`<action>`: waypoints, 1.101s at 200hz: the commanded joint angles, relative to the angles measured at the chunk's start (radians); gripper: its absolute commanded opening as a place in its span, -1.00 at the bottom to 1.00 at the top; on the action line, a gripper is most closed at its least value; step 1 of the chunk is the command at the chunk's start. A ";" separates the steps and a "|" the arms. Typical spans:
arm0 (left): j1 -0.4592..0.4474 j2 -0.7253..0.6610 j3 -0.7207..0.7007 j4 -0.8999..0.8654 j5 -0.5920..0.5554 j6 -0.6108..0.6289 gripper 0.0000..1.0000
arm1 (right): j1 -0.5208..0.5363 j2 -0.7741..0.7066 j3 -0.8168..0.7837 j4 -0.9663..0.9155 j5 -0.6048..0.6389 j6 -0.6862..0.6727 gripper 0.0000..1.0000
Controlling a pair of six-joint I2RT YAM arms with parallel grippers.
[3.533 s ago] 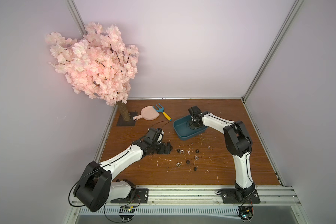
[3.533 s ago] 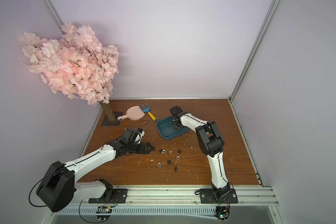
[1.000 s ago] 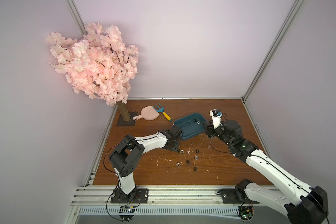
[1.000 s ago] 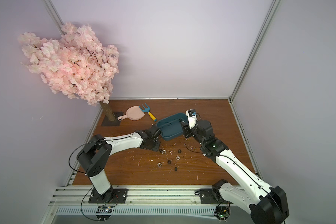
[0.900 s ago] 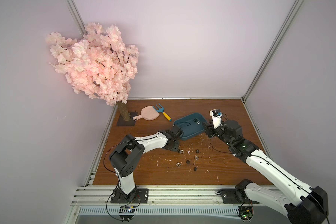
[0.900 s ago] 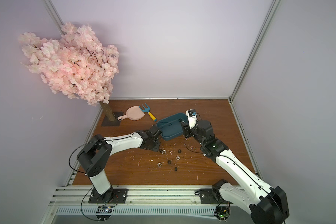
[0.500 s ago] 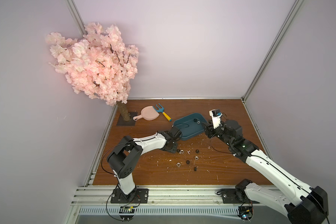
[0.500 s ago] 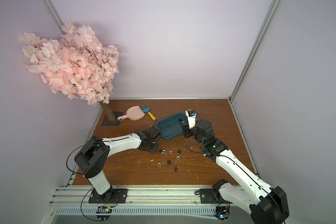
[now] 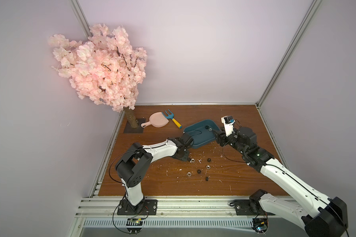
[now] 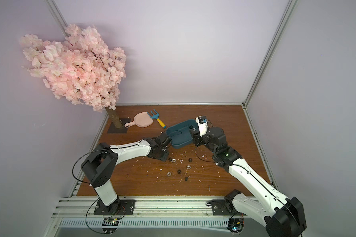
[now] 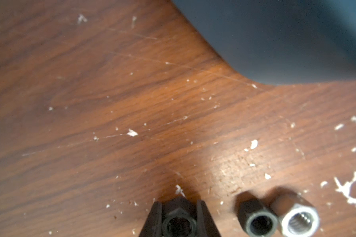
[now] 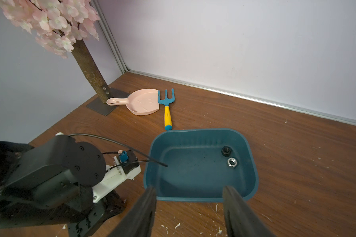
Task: Put the nuts on the desktop into the storage box
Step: Pick up the nut from the center of the board.
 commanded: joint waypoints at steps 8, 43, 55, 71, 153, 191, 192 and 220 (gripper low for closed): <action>-0.009 -0.002 -0.010 -0.035 0.090 0.027 -0.59 | 0.002 -0.084 -0.077 0.151 -0.092 0.025 0.98; -0.009 -0.135 -0.017 -0.034 0.184 0.044 -0.59 | 0.002 -0.221 -0.276 0.453 -0.282 -0.018 0.98; -0.008 -0.191 -0.012 -0.034 0.218 0.050 -0.58 | 0.005 -0.245 -0.344 0.569 -0.398 -0.065 0.98; -0.007 -0.261 0.004 -0.032 0.250 0.042 -0.57 | 0.008 -0.267 -0.422 0.718 -0.503 -0.076 0.98; -0.001 -0.608 -0.158 0.391 0.766 -0.121 -0.52 | 0.179 -0.150 -0.509 0.954 -0.626 -0.355 0.97; 0.003 -0.673 -0.256 0.659 0.914 -0.293 -0.51 | 0.182 -0.099 -0.539 1.093 -0.562 -0.334 0.86; 0.003 -0.674 -0.258 0.664 0.915 -0.297 -0.51 | 0.183 -0.098 -0.540 1.092 -0.563 -0.335 0.85; 0.003 -0.673 -0.284 0.720 0.949 -0.346 -0.51 | 0.186 -0.093 -0.534 1.096 -0.595 -0.349 0.64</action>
